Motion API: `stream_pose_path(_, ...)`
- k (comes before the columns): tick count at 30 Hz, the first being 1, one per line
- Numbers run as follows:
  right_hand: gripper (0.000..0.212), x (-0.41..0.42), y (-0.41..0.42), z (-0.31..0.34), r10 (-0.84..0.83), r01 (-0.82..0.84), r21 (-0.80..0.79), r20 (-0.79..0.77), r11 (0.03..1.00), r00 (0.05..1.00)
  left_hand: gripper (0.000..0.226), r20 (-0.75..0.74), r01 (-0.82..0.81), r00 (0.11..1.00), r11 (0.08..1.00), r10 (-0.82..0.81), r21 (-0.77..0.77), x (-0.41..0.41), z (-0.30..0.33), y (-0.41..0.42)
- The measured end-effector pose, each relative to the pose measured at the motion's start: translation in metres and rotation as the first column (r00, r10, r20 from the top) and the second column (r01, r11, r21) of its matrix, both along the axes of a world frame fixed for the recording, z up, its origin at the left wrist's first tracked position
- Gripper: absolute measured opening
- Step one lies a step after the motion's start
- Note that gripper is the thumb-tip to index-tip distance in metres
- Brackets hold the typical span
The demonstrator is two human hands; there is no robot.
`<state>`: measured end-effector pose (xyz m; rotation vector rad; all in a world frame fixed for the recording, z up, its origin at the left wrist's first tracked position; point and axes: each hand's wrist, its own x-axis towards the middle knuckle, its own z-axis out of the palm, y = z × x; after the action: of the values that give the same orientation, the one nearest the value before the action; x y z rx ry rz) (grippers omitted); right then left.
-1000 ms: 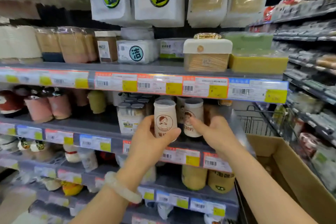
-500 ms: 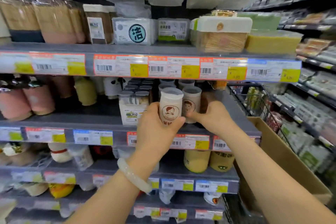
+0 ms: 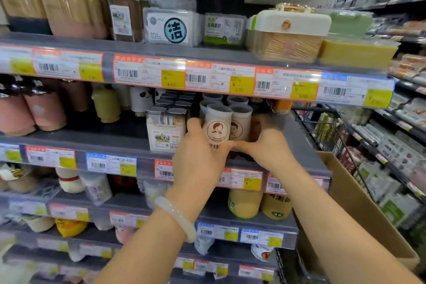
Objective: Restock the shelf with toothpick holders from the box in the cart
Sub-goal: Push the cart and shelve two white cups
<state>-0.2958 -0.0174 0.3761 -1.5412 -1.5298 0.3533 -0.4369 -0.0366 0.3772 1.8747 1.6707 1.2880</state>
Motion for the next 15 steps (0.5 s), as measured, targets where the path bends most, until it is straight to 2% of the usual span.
stream_pose_path(6, 0.065, 0.004, 0.004, -0.004, 0.012, -0.012, -0.019, -0.012, 1.000, 1.000, 0.054, -0.032, -0.031, 0.999, 0.999, 0.031, -0.012, 0.001, -0.002, -0.002)
stream_pose_path(10, 0.038, -0.002, -0.009, -0.009, -0.104, 0.093, 0.166, 0.059, 0.982, 0.993, 0.047, -0.105, -0.050, 0.993, 0.999, 0.048, -0.020, -0.003, -0.004, -0.001)
stream_pose_path(15, 0.024, -0.016, -0.024, -0.015, -0.094, 0.033, 0.367, 0.150, 0.930, 0.984, 0.036, -0.179, -0.061, 0.981, 0.996, 0.071, 0.061, -0.012, -0.007, -0.003)
